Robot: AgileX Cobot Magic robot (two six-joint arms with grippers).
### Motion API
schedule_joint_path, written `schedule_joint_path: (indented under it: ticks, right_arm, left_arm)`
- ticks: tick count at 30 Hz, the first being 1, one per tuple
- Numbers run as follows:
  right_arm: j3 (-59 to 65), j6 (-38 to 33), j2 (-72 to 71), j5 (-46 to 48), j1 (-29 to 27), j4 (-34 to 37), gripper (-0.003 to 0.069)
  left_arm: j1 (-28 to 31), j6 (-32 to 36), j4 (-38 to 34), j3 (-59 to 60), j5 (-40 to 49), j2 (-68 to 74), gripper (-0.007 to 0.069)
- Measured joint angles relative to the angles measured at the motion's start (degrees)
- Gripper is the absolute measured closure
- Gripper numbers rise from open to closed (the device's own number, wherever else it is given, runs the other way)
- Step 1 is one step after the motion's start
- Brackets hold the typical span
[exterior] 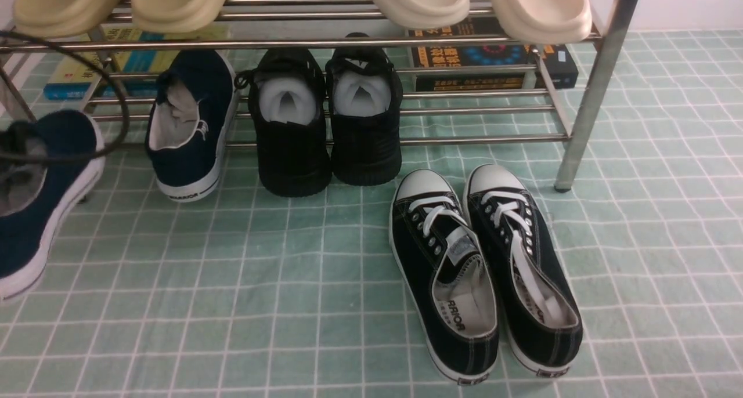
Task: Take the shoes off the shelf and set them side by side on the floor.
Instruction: 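Set the held shoe down on the floor in front of the rack with the left gripper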
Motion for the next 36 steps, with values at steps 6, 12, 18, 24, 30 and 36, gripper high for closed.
schedule_joint_path:
  ticks: [6,12,18,24,30,36]
  right_arm:
    - [0.00,0.00,0.00,0.00,0.00,0.00,0.0421]
    - [0.00,0.00,0.00,0.00,0.00,0.00,0.0421]
    - [0.00,0.00,0.00,0.00,0.00,0.00,0.0421]
    - [0.00,0.00,0.00,0.00,0.00,0.00,0.0421]
    - [0.00,0.00,0.00,0.00,0.00,0.00,0.0421]
    - [0.00,0.00,0.00,0.00,0.00,0.00,0.0421]
  left_arm:
    - [0.00,0.00,0.18,11.63,-12.05,-1.01,0.0587]
    - [0.00,-0.74,1.62,20.36,-26.67,-1.01,0.0587]
    - [0.00,-1.62,1.88,21.41,-28.42,-1.01,0.0587]
    - [0.00,-6.72,3.02,21.47,-27.58,-1.01,0.0587]
    - [0.00,-14.68,7.19,21.47,-27.65,-1.01,0.0580]
    - [0.00,-16.74,9.77,21.47,-27.49,-1.01,0.0509]
